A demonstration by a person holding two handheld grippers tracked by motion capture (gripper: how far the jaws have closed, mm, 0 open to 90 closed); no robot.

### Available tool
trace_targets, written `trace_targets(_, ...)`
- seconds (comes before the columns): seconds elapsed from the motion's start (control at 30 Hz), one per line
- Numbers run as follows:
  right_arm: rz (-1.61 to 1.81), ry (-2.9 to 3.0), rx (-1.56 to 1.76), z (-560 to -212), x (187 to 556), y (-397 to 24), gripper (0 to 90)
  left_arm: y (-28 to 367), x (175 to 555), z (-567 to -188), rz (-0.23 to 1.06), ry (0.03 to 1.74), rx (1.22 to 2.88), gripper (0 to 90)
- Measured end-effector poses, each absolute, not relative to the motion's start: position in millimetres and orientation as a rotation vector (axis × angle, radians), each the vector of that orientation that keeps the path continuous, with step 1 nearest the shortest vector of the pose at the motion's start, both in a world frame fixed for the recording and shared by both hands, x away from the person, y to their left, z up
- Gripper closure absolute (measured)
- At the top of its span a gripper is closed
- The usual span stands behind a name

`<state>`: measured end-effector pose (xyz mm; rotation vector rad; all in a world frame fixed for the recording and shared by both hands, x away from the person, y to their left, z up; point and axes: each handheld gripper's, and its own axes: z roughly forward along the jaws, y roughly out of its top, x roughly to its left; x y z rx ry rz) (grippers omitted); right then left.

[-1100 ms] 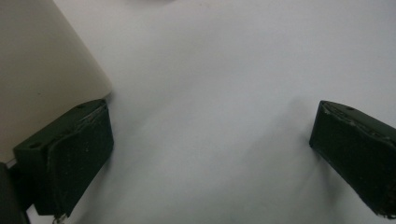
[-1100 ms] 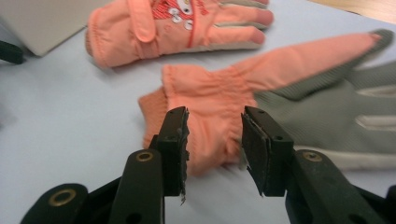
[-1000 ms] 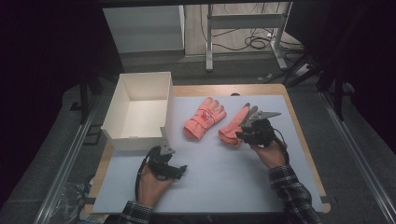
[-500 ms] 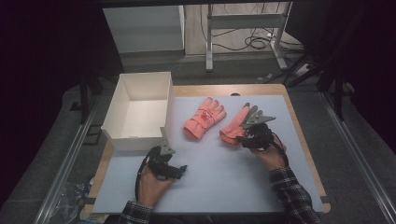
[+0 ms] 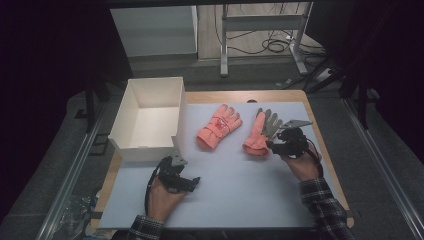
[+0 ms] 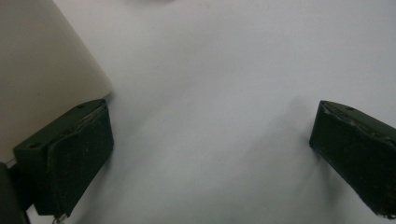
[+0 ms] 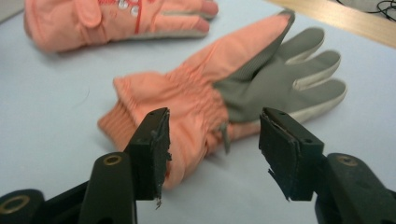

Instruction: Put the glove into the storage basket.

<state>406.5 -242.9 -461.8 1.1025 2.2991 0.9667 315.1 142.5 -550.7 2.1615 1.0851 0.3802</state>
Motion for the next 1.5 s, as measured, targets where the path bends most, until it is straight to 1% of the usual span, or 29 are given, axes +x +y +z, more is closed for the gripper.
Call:
trace_targets(0.07,0.967,2.298,1.109,-461,411,-241,45.9,143,315,-551,0.38,1.085,2.162,0.0)
trace_targets(0.1,0.971,2.29,1.13,-461,421,-238,50.6,143,315,-551,0.381,1.085,2.161,0.0)
trace_targets(0.13,0.971,2.29,1.13,-461,421,-238,50.6,143,315,-551,0.381,1.085,2.161,0.0)
trace_targets(0.23,0.961,2.285,1.17,-465,440,-235,56.2,143,315,-551,0.38,1.084,2.161,0.0)
trace_targets(0.3,0.948,2.268,1.189,-469,451,-234,58.3,143,315,-551,0.38,1.084,2.161,0.0)
trace_targets(0.33,0.92,2.265,1.213,-474,461,-232,58.3,143,315,-551,0.38,1.084,2.161,0.0)
trace_targets(0.37,0.92,2.265,1.213,-474,461,-232,58.3,143,315,-551,0.38,1.084,2.16,0.0)
trace_targets(0.4,0.878,2.262,1.234,-481,469,-231,56.1,143,315,-551,0.38,1.084,2.16,0.0)
trace_targets(0.5,0.831,2.273,1.241,-489,475,-230,53.7,143,315,-551,0.38,1.084,2.16,0.0)
trace_targets(0.57,0.849,2.279,1.258,-495,477,-230,55.6,143,315,-551,0.38,1.084,2.16,0.0)
trace_targets(0.6,0.86,2.277,1.275,-497,477,-231,64.2,142,315,-551,0.38,1.084,2.16,0.0)
trace_targets(0.63,0.863,2.271,1.282,-498,477,-232,68.7,142,315,-551,0.38,1.084,2.16,0.0)
trace_targets(0.67,0.863,2.271,1.282,-498,477,-232,68.7,142,315,-551,0.38,1.084,2.16,0.0)
trace_targets(0.73,0.883,2.266,1.301,-500,476,-234,79.9,142,315,-551,0.38,1.084,2.16,0.0)
trace_targets(0.8,0.91,2.263,1.317,-500,476,-237,87.5,142,315,-551,0.38,1.085,2.16,0.0)
trace_targets(1.03,0.944,2.24,1.302,-494,470,-237,89.1,142,315,-551,0.38,1.085,2.16,0.0)
trace_targets(1.5,1.112,2.245,1.288,-461,443,-234,89.2,143,315,-551,0.38,1.085,2.162,0.0)
